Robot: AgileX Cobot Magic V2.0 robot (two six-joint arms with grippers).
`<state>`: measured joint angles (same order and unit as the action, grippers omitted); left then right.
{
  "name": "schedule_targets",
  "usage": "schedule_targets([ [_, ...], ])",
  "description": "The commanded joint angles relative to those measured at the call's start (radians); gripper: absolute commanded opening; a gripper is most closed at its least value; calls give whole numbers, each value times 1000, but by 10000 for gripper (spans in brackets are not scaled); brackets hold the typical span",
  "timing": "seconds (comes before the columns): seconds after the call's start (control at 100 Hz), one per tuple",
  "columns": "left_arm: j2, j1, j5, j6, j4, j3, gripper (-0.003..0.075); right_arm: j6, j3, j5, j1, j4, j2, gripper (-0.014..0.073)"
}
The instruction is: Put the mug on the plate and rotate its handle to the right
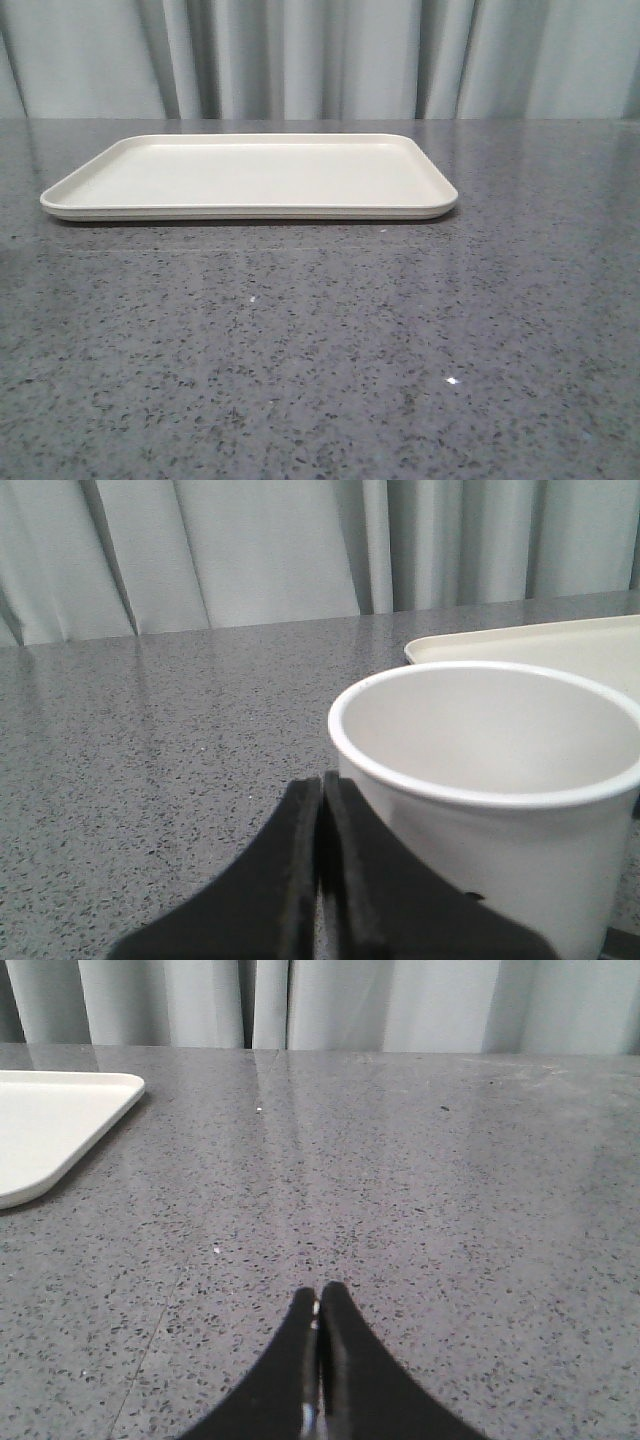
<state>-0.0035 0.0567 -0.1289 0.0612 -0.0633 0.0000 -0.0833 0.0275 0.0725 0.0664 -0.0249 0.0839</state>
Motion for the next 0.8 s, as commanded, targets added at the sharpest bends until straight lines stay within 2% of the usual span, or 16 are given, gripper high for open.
schedule_targets([
  [0.0,-30,0,82,3,0,11,-20,6,0,-83,0,-14,8,-65],
  [0.27,-30,0,134,1,-28,-6,-20,6,-2,-145,0,-14,8,-65],
  [0.49,-25,0,72,1,-108,-169,-20,6,-106,-105,0,-14,11,-65],
  [0.56,-8,0,20,1,-118,-248,-20,6,-177,-36,0,-14,14,-65],
  [0.79,129,0,-172,-18,-147,-516,-20,8,-465,343,0,-31,104,-65],
])
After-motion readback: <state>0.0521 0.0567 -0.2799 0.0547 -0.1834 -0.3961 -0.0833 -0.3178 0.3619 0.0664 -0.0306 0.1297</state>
